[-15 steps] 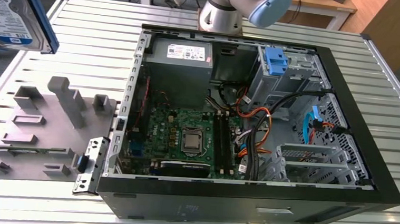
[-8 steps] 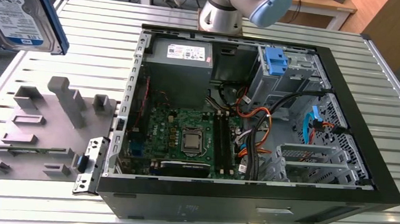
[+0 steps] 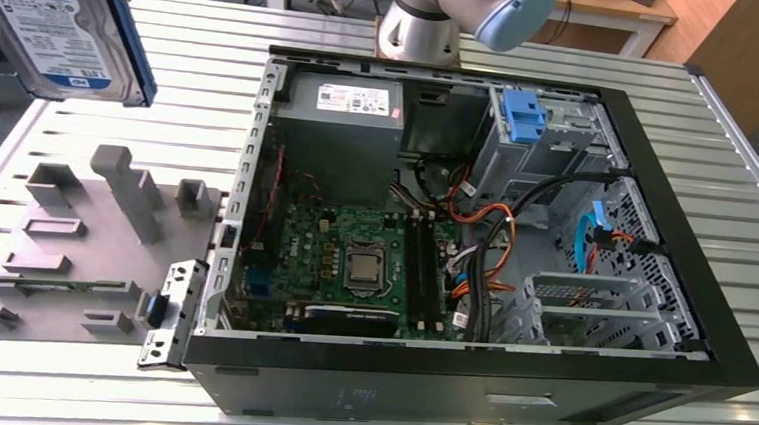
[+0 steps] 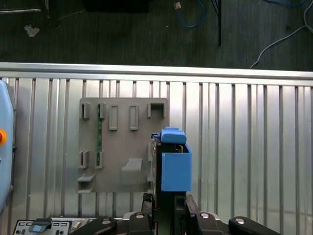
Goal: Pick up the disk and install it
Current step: 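Pick up the disk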
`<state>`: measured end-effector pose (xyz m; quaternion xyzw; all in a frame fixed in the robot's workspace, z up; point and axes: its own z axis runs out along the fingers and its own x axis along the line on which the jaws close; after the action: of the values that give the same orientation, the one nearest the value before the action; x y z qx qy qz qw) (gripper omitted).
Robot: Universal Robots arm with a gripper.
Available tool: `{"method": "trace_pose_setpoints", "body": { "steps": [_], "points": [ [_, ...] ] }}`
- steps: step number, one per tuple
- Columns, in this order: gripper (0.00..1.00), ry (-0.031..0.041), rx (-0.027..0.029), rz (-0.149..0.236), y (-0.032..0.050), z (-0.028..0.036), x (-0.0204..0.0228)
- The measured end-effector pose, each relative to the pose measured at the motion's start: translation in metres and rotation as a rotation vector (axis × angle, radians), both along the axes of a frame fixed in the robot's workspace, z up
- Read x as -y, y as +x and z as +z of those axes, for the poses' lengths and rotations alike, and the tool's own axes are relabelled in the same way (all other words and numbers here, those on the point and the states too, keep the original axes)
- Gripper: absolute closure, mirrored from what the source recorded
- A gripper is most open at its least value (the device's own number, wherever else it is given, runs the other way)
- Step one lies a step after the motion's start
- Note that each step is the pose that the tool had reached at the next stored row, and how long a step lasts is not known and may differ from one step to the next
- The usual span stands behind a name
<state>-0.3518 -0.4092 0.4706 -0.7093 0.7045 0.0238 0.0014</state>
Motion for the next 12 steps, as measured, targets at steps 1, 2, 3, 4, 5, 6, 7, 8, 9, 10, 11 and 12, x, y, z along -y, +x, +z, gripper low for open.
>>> {"method": "trace_pose_setpoints", "body": {
  "steps": [1,2,3,4,5,6,7,8,9,10,11,12],
  "points": [
    [0.65,-0.0001,-0.0001,0.000,0.0033,0.0000,0.0000],
    [0.65,-0.0001,-0.0002,0.000,0.0067,0.0001,0.0000],
    [0.65,-0.0001,-0.0001,0.000,0.0100,0.0000,0.0000],
    [0.65,0.0000,0.0000,0.000,0.0131,0.0000,0.0000],
    [0.65,0.0000,0.0000,0.000,0.0164,0.0000,0.0000],
    [0.65,0.0000,0.0000,0.000,0.0196,0.0000,0.0000],
    [0.65,-0.0001,-0.0001,0.000,0.0228,0.0000,0.0000],
    [0.65,-0.0001,-0.0002,0.000,0.0259,0.0000,0.0000],
    [0.65,-0.0001,-0.0001,0.000,0.0289,0.0000,0.0000],
    [0.65,-0.0001,-0.0002,0.000,0.0317,0.0000,0.0000],
    [0.65,0.0000,-0.0001,0.000,0.0343,-0.0001,0.0000],
    [0.65,-0.0001,-0.0001,0.000,0.0371,0.0000,0.0000]
  ]
}}
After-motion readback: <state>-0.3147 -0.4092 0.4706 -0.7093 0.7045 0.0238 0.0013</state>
